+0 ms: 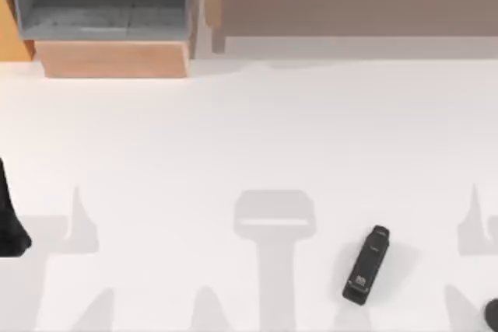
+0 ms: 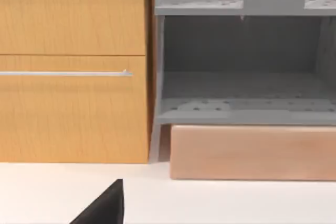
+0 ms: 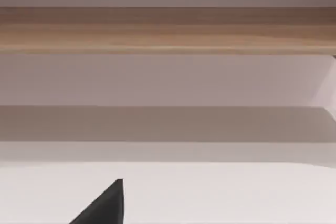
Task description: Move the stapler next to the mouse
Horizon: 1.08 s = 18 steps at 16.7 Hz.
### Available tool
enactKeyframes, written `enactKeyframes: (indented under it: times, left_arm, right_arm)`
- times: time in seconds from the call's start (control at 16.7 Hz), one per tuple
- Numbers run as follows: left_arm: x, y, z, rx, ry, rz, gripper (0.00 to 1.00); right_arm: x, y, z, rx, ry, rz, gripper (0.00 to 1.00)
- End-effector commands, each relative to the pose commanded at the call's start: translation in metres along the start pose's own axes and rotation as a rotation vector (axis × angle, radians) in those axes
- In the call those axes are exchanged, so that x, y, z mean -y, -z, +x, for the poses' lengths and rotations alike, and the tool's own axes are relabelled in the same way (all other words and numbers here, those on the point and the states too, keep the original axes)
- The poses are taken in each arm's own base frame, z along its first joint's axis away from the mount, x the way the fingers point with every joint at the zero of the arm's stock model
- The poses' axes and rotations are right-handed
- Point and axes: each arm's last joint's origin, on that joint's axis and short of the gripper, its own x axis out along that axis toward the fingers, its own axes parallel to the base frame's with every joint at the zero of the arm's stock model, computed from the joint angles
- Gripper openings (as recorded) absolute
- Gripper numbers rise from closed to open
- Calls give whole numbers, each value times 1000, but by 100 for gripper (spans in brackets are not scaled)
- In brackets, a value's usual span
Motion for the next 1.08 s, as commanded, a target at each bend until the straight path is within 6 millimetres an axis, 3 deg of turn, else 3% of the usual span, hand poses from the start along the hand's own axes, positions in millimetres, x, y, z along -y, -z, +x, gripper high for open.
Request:
enactKeyframes:
  times: [0.24, 0.54, 0.84, 1.08]
  left_arm:
    - [0, 0, 0, 0, 0, 0, 100]
    - [0, 0, 0, 0, 0, 0, 100]
    - [0, 0, 0, 0, 0, 0, 100]
    - [0, 0, 0, 0, 0, 0, 100]
  right_arm:
    - [-2, -6, 0, -24, -18, 29, 100]
    - [-16, -40, 11, -256, -107, 214, 100]
    - [-52, -63, 55, -746, -106, 398, 100]
    - [-101, -50, 100, -1160, 36, 437, 100]
